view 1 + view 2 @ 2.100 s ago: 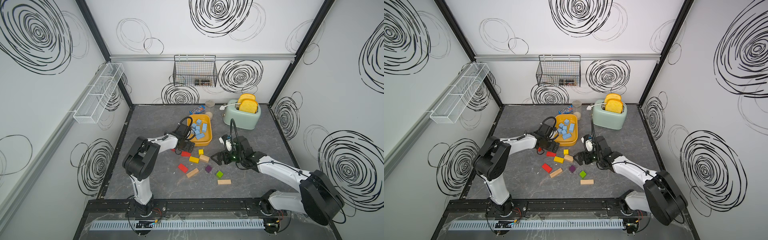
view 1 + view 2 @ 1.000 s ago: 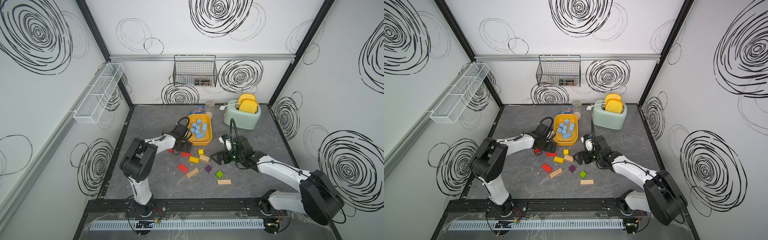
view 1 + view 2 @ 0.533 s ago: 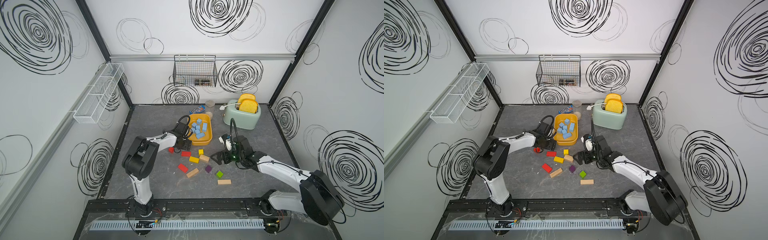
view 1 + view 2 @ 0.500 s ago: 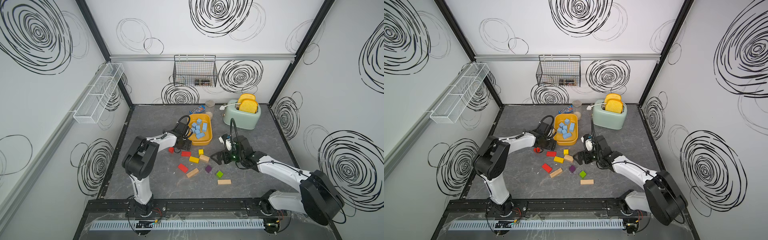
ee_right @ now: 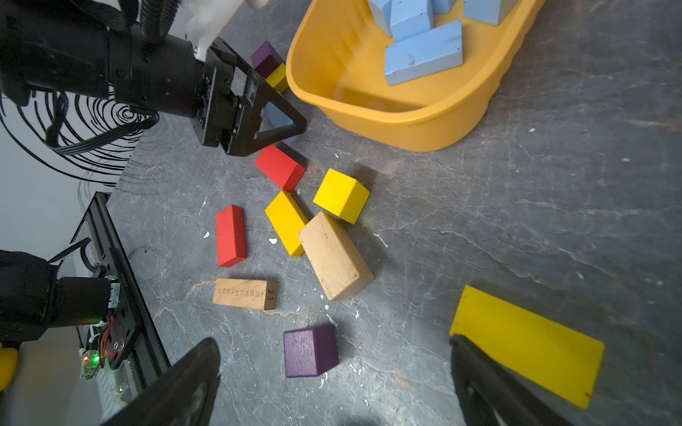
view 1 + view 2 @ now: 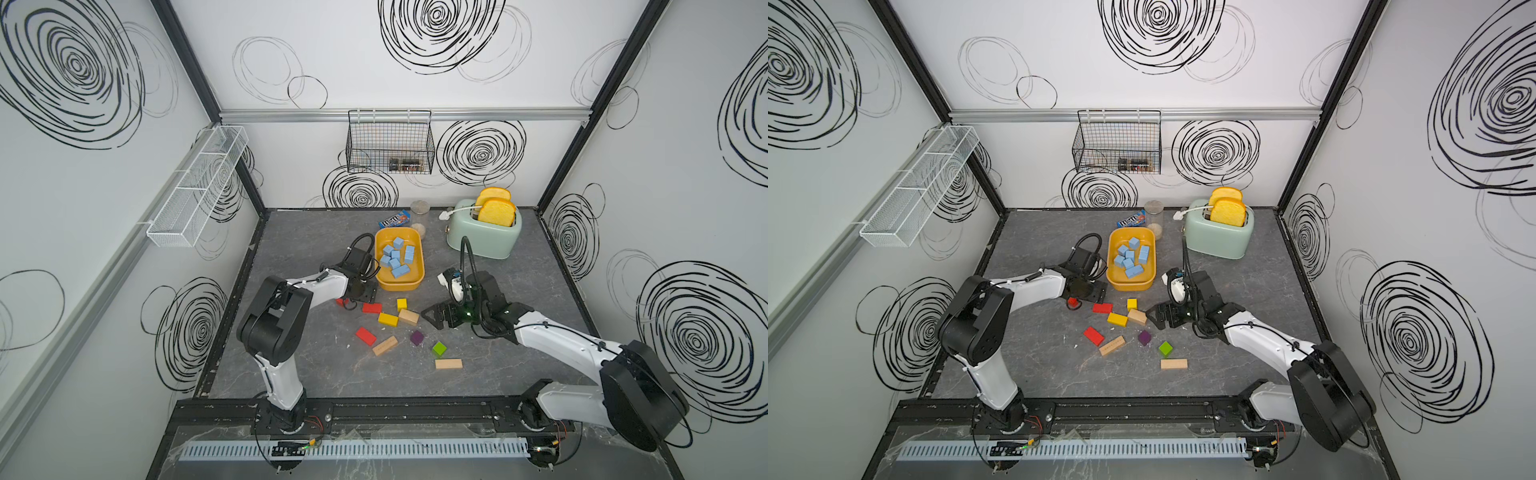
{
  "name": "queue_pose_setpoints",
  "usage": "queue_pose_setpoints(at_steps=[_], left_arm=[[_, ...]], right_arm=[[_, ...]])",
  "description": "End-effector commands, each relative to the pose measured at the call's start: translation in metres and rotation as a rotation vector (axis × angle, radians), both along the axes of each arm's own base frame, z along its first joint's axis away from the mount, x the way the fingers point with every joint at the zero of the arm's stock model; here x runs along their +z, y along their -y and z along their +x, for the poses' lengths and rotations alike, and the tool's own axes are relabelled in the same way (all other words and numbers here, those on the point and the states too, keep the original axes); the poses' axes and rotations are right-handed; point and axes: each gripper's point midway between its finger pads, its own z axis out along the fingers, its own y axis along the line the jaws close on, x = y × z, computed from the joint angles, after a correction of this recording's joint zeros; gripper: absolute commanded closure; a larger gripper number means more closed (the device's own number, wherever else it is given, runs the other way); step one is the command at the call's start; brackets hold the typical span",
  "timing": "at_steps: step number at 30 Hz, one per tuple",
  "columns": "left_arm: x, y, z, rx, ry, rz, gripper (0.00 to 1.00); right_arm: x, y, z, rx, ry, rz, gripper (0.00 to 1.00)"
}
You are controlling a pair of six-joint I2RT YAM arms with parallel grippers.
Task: Pick out the blue building blocks
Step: Pick up the building block from the center of the board.
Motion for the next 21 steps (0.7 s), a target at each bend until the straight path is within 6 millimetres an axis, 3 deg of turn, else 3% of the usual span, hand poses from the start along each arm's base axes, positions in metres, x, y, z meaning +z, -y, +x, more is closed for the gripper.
queue_pose_setpoints(at_steps=[1,7,12,21], left_arm=[[-0.024,-0.026,-0.029,0.076,-0.137,0.040,0.23],[-0.017,-0.017,-0.020,0.067,-0.112,-0.028,0.23],[-0.021,-0.012,-0.025,0.051,-0.130,-0.034,0.23],[-0.026,-0.011,-0.028,0.061,-0.144,-0.042,0.40]], right_arm=[[0.012,-0.004,0.000,0.015,0.027,0.017,0.02],[0.011,-0.003,0.000,0.013,0.026,0.014,0.02],[0.012,-0.003,0.000,0.013,0.028,0.016,0.02],[0.012,-0.003,0.000,0.012,0.028,0.015,0.02]])
